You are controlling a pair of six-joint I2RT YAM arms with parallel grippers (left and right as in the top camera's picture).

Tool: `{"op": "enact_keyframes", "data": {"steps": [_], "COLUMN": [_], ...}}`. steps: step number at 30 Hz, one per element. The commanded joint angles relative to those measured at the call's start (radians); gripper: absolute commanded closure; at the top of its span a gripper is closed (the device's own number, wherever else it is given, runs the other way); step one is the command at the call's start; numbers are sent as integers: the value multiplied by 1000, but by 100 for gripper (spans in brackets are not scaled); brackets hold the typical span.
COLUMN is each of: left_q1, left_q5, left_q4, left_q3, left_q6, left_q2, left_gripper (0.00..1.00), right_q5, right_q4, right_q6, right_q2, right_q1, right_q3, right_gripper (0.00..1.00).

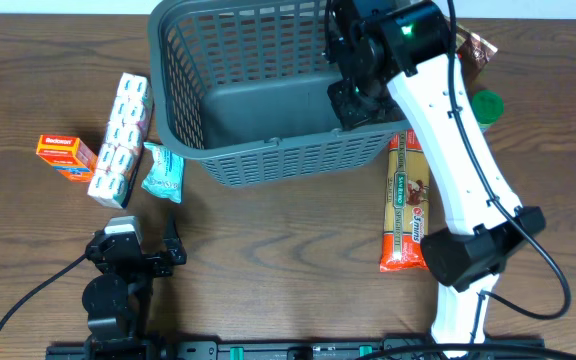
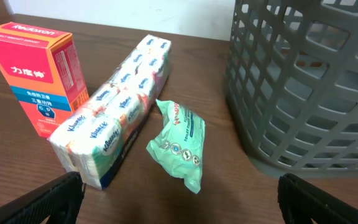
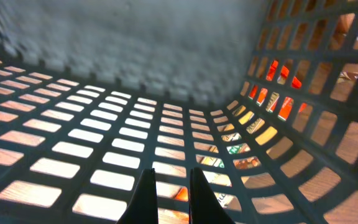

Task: Pack container

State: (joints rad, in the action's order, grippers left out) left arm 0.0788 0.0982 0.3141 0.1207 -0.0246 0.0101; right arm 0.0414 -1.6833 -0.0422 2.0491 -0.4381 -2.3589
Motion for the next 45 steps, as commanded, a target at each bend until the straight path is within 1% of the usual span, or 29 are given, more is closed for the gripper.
{"op": "enact_keyframes", "data": {"steps": [1, 5, 9, 14, 20, 24, 28, 33, 38, 39, 40, 41, 42, 43, 45], "left_q1": [5, 5, 5, 5, 5, 5, 5, 5, 5, 5, 5, 5, 5, 5, 5], "left_q5": [-5, -5, -5, -5, -5, -5, -5, -5, -5, -5, -5, -5, -5, -5, -5], "left_q4": [6, 6, 6, 6, 6, 6, 6, 6, 6, 6, 6, 6, 6, 6, 6], "left_q3": [-22, -22, -22, -22, -22, -22, -22, -22, -22, -22, -22, -22, -22, -22, -22], "left_q6": [13, 13, 13, 13, 13, 13, 13, 13, 13, 13, 13, 13, 13, 13, 13], "left_q2": [-6, -6, -6, -6, -6, -6, -6, -6, -6, -6, -6, -6, -6, -6, -6], "left_gripper": [2, 2, 1, 1, 1, 2, 2, 2, 1, 2, 2, 2, 2, 1, 2], "right_q5": [34, 34, 34, 49, 215, 239, 208, 76, -131, -187, -233, -283, -304, -328, -338], "right_q4": [4, 67, 95, 137, 235, 271, 307, 394, 531, 555, 571, 585, 591, 599, 613], "right_q6": [-13, -13, -13, -13, -13, -13, -11, 67, 217, 265, 308, 366, 399, 450, 504], "right_q2": [-71, -145, -195, -222, -322, -407, -459, -459, -414, -400, -386, -366, -352, -328, -285], "right_q1": [-16, -16, -14, -14, 8, 106, 262, 487, 656, 677, 692, 706, 713, 719, 721], "right_q3": [74, 214, 301, 314, 295, 295, 295, 296, 297, 297, 297, 297, 297, 297, 297], "right_gripper": [99, 99, 99, 99, 99, 99, 99, 99, 99, 92, 76, 44, 6, 1, 1]}}
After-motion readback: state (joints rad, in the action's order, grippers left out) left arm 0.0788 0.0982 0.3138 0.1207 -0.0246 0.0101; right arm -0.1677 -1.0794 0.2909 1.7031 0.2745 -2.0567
